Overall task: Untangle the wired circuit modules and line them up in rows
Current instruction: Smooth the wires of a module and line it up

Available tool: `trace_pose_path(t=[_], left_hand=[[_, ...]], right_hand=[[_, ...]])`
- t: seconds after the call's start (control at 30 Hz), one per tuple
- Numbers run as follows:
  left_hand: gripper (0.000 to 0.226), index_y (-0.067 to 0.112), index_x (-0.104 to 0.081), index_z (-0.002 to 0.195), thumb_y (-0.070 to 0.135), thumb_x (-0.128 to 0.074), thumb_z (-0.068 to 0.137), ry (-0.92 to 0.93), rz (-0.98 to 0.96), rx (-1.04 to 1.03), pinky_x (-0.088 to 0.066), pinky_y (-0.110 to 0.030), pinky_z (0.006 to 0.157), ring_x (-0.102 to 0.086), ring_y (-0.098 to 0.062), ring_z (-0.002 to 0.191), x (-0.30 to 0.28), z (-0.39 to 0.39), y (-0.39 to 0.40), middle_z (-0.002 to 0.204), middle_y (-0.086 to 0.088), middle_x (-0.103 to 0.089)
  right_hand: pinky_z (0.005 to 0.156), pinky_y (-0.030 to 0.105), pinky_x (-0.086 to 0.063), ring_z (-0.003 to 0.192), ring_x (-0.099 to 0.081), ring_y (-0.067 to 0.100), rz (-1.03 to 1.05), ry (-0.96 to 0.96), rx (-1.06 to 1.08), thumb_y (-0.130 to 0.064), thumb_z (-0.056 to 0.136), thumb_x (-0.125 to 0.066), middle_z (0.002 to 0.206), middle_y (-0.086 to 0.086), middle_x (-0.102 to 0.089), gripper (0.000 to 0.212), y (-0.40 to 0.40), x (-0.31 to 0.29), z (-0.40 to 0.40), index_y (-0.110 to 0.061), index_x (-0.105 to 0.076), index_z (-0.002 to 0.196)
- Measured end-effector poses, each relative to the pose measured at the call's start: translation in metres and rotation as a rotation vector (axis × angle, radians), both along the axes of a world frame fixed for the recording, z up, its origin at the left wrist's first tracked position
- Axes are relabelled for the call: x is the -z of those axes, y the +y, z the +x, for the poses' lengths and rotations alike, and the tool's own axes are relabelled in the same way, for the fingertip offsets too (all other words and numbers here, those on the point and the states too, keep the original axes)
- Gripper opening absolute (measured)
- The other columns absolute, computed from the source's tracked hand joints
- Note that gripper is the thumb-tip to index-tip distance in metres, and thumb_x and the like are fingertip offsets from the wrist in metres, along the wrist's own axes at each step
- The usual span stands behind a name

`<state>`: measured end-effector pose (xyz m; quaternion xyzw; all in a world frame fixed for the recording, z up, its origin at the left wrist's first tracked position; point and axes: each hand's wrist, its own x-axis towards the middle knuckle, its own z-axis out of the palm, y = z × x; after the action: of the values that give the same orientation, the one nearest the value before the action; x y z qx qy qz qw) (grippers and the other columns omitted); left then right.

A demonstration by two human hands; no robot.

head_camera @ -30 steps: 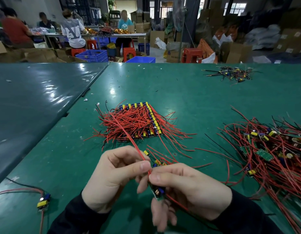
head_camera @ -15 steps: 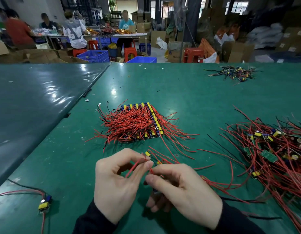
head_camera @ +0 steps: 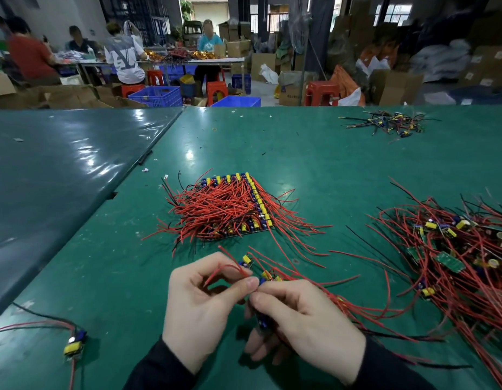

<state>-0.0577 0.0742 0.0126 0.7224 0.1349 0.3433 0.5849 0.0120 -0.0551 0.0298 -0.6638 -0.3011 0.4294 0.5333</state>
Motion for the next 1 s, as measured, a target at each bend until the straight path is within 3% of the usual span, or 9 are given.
trace_pose_path(t=[0.07,0.17,0.27,0.33,0.43,0.53,0.7,0.87,1.0], left_hand=[[0.022,0.005,-0.069,0.061,0.01,-0.087,0.048,0.021,-0.148,0.03,-0.049,-0.019,0.055,-0.06,-0.012,0.056,-0.003,0.0,0.0,0.063,-0.009,-0.069],[0.023,0.009,-0.074,0.065,0.015,-0.082,0.044,0.027,-0.608,0.172,-0.05,-0.018,0.051,-0.061,-0.013,0.052,-0.008,-0.001,0.008,0.065,-0.011,-0.069],[0.05,0.01,-0.074,0.065,0.02,-0.096,0.021,0.027,-0.776,0.243,-0.051,-0.019,0.048,-0.065,-0.013,0.053,-0.01,-0.004,0.017,0.063,-0.01,-0.068],[0.051,0.009,-0.072,0.062,0.022,-0.096,0.018,0.033,-0.685,0.211,-0.052,-0.02,0.048,-0.064,-0.014,0.053,-0.01,-0.005,0.018,0.062,-0.009,-0.067],[0.027,0.01,-0.069,0.056,0.005,-0.089,0.038,0.02,-0.411,0.066,-0.053,-0.023,0.052,-0.06,-0.017,0.053,-0.008,-0.002,0.013,0.062,-0.007,-0.066],[0.011,0.01,-0.069,0.056,0.002,-0.077,0.053,-0.024,-0.244,-0.023,-0.049,-0.02,0.048,-0.057,-0.014,0.048,-0.005,0.0,0.008,0.058,-0.008,-0.066],[0.011,0.007,-0.074,0.064,0.005,-0.074,0.053,-0.046,-0.348,-0.061,-0.049,-0.019,0.047,-0.062,-0.017,0.048,-0.008,-0.001,0.012,0.059,-0.011,-0.068],[0.027,0.009,-0.069,0.055,-0.017,-0.071,0.062,-0.027,-0.247,-0.086,-0.049,-0.02,0.044,-0.063,-0.021,0.048,-0.005,0.0,0.008,0.06,-0.01,-0.068],[0.017,0.002,-0.069,0.07,-0.015,-0.069,0.065,-0.067,-0.346,-0.088,-0.051,-0.02,0.047,-0.067,-0.023,0.051,-0.009,-0.001,0.016,0.062,-0.01,-0.068]], right_hand=[[0.044,0.022,-0.043,0.059,-0.066,0.024,0.015,0.026,0.021,-0.023,0.096,-0.044,0.07,0.015,-0.069,0.03,0.0,-0.001,0.0,-0.02,-0.061,0.072],[0.044,0.02,-0.046,0.06,-0.067,0.018,0.043,0.17,-0.046,-0.031,0.095,-0.051,0.073,0.012,-0.07,0.031,0.001,-0.005,-0.001,-0.022,-0.067,0.07],[0.043,0.019,-0.049,0.064,-0.069,0.018,0.076,0.371,-0.156,-0.039,0.085,-0.053,0.084,0.01,-0.071,0.026,0.001,-0.007,-0.003,-0.021,-0.068,0.074],[0.044,0.019,-0.049,0.066,-0.07,0.018,0.098,0.386,-0.154,-0.038,0.085,-0.052,0.085,0.01,-0.071,0.026,0.002,-0.005,-0.003,-0.02,-0.067,0.073],[0.042,0.018,-0.046,0.06,-0.068,0.015,0.115,0.255,-0.089,-0.03,0.092,-0.051,0.073,0.009,-0.07,0.031,0.005,0.001,-0.004,-0.018,-0.065,0.067],[0.041,0.019,-0.043,0.05,-0.064,0.014,0.103,0.207,-0.086,-0.018,0.097,-0.043,0.063,0.01,-0.067,0.034,0.007,0.005,-0.008,-0.014,-0.061,0.07],[0.039,0.018,-0.035,0.048,-0.064,0.012,0.094,0.232,-0.12,-0.021,0.098,-0.042,0.058,0.004,-0.067,0.033,0.006,0.002,-0.007,-0.016,-0.058,0.069],[0.044,0.024,-0.04,0.047,-0.062,0.014,0.079,0.177,-0.122,-0.024,0.093,-0.047,0.057,0.005,-0.067,0.029,0.008,0.002,-0.009,-0.014,-0.059,0.068],[0.04,0.017,-0.037,0.047,-0.062,0.012,0.059,0.2,-0.134,-0.015,0.098,-0.04,0.056,0.003,-0.067,0.037,0.006,0.001,-0.008,-0.016,-0.059,0.066]])
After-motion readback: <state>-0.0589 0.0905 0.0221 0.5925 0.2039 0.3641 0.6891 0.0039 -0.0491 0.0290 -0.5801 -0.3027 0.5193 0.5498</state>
